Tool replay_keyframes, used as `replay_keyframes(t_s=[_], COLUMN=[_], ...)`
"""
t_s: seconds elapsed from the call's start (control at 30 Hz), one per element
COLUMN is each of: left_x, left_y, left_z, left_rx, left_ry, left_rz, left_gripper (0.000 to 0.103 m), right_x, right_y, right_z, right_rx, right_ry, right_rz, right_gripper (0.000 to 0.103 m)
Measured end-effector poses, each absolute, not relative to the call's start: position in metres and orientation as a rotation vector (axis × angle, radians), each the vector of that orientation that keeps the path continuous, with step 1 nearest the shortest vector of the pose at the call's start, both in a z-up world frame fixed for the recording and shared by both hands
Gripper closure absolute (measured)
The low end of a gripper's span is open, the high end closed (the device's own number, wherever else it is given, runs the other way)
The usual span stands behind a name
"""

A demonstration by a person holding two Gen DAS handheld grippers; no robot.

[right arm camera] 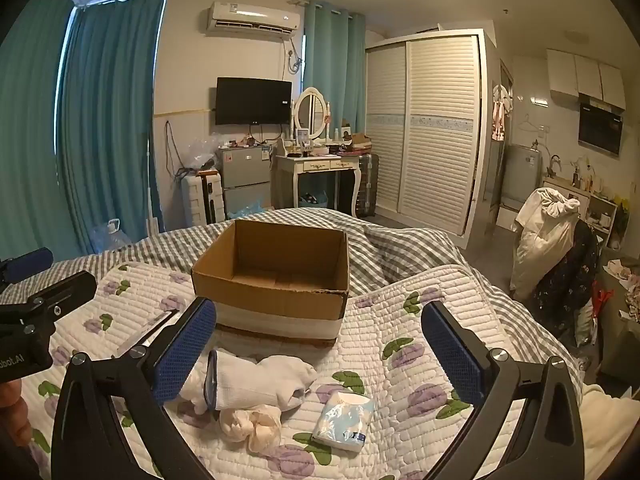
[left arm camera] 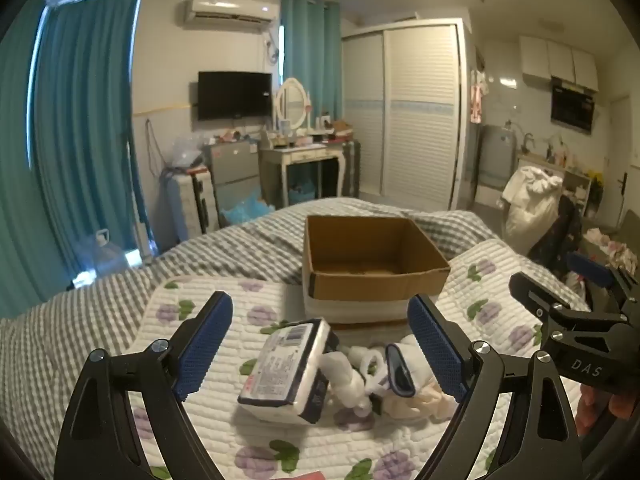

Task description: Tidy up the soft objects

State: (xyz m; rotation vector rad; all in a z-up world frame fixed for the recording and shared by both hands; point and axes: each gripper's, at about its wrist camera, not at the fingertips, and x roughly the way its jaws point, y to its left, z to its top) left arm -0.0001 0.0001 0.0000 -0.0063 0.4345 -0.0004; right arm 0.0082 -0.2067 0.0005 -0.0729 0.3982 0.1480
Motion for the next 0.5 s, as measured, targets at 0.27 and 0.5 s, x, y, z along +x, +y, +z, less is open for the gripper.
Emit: replay_keyframes(t_s=[0.27,0.5], left_x=[-0.0008,-0.0011], left_y=[0.0001,-0.0013], left_z=[0.0007,-0.0012], left_rx=[-0.009,-0.003], left_ry=[0.435,0.437], left_rz=[-0.005,-0.003], left_gripper=[0.012,0.012], right_x=[0.0088,0.0071], right_y=[-0.2065,-0.2074], right_z=[-0.0005,-0.0005], right_rx=[-0.071,-0.071], right_ry=[0.400,0.395], right_rz=[0.148,0.150], right_gripper=[0.000,0.000])
